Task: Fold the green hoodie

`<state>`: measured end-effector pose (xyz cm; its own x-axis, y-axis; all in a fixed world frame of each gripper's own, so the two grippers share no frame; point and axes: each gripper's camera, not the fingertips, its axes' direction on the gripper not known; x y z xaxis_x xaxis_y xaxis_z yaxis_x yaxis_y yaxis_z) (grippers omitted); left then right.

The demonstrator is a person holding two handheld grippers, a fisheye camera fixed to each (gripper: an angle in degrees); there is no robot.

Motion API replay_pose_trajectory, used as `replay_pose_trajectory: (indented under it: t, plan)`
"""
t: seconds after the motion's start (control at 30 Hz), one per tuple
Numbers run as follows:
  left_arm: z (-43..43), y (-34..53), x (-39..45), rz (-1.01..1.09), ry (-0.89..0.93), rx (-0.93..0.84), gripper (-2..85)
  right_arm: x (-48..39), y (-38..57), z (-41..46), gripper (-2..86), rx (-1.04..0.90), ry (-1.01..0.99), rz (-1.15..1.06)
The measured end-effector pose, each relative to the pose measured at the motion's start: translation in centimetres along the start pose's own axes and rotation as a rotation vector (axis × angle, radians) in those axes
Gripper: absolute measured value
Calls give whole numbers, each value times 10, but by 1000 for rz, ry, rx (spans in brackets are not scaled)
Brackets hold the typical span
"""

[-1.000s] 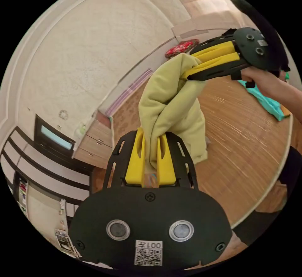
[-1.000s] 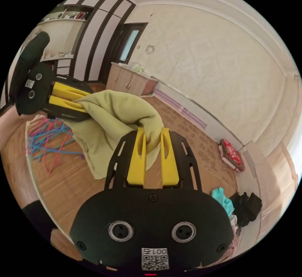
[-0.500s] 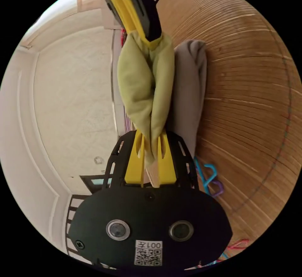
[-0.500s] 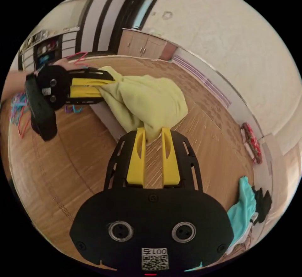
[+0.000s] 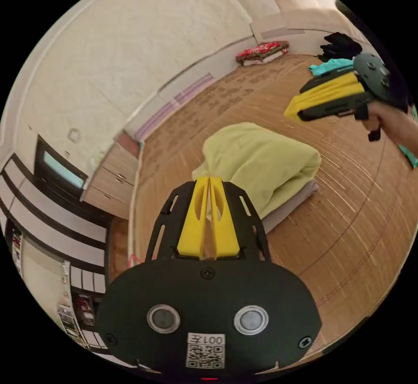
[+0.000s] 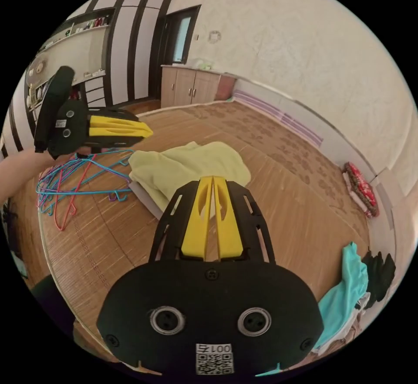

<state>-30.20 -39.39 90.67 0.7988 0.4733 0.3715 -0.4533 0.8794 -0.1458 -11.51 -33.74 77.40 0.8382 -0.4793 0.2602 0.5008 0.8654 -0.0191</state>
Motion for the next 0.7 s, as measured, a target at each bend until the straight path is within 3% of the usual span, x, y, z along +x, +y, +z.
replay_pose_trajectory:
  t: [0.07, 0.13, 0.27, 0.33, 0.53, 0.7]
  plan:
    - [51, -9, 13, 39, 56, -207, -9, -1, -1, 33, 2, -114, -25, 17]
    - [71, 5, 33, 35, 38, -250, -9, -7, 12, 40, 1, -100, -65, 7]
    - [56, 35, 96, 274, -253, -150, -9, -17, 32, 40, 0, -105, -41, -88]
    - [54, 38, 101, 326, -283, -151, -9, -9, 30, 39, 0, -111, -71, -73]
    - [52, 20, 57, 200, -98, -161, -9, 9, 19, 36, 1, -138, -99, -112]
    - [54, 20, 54, 188, -127, -132, -9, 15, 24, 37, 2, -123, -99, -112]
